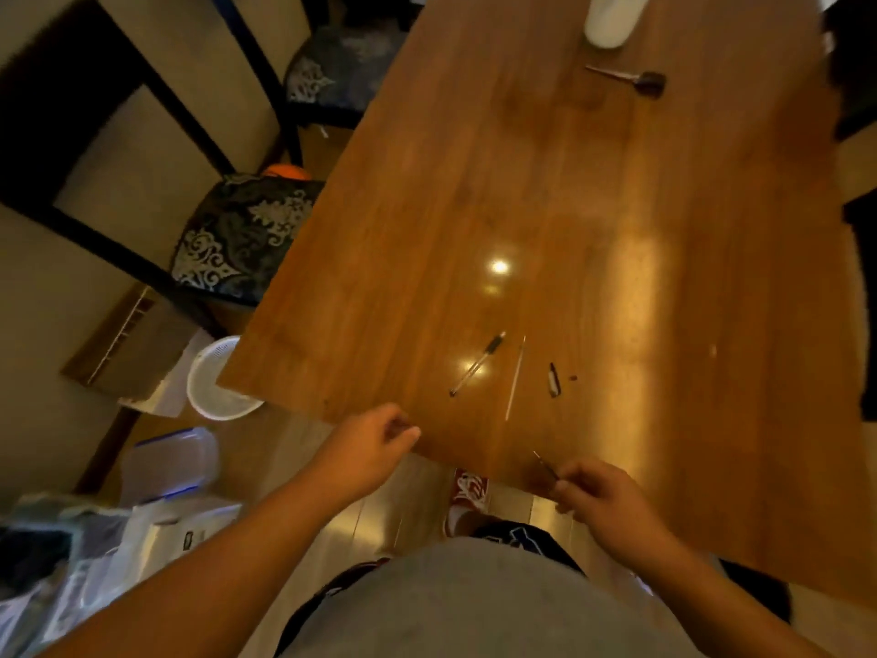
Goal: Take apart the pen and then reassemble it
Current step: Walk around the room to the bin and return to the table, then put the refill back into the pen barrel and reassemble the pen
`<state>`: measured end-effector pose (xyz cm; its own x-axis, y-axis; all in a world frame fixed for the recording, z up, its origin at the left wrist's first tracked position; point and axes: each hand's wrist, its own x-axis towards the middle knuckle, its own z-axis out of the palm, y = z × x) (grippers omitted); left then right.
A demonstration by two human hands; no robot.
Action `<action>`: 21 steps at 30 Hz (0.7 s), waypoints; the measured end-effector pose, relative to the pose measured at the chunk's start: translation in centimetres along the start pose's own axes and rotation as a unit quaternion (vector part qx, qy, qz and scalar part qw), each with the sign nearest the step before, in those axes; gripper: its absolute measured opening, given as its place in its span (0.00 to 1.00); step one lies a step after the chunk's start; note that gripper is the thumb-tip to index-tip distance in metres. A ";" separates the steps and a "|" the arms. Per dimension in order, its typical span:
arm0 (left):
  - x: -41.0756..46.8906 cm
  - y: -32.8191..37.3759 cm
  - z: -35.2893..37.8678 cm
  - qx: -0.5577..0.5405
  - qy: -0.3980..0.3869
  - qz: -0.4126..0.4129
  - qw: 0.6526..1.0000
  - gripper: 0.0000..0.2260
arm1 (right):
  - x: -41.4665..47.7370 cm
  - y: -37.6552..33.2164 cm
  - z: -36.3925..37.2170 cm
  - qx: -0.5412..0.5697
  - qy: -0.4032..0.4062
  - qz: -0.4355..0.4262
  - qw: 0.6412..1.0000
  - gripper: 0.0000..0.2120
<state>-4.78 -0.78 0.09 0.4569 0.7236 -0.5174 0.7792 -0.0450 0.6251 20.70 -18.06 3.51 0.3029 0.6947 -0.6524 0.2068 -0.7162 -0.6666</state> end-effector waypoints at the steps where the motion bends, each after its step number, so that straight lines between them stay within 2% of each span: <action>1: 1.2 1.5 0.2 0.017 -0.006 0.008 1.000 0.12 | 0.7 -0.8 -0.9 0.030 0.006 -0.008 0.999 0.05; 8: 8.5 8.2 1.4 0.148 0.021 0.007 0.989 0.12 | 7.1 -6.8 -5.8 0.165 0.014 -0.040 0.985 0.07; 14: 11.5 10.2 2.2 0.212 -0.023 0.005 0.977 0.12 | 10.7 -10.1 -8.0 0.261 0.006 -0.026 0.965 0.04; 21: 13.3 10.7 2.6 0.283 -0.061 0.034 0.957 0.10 | 11.9 -10.2 -8.3 0.297 0.038 -0.001 0.954 0.05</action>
<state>10.76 6.59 -1.67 0.5342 0.6222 -0.5723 0.8380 -0.4789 0.2615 29.88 -3.00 5.51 0.3750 0.6724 -0.6382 -0.3497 -0.5349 -0.7691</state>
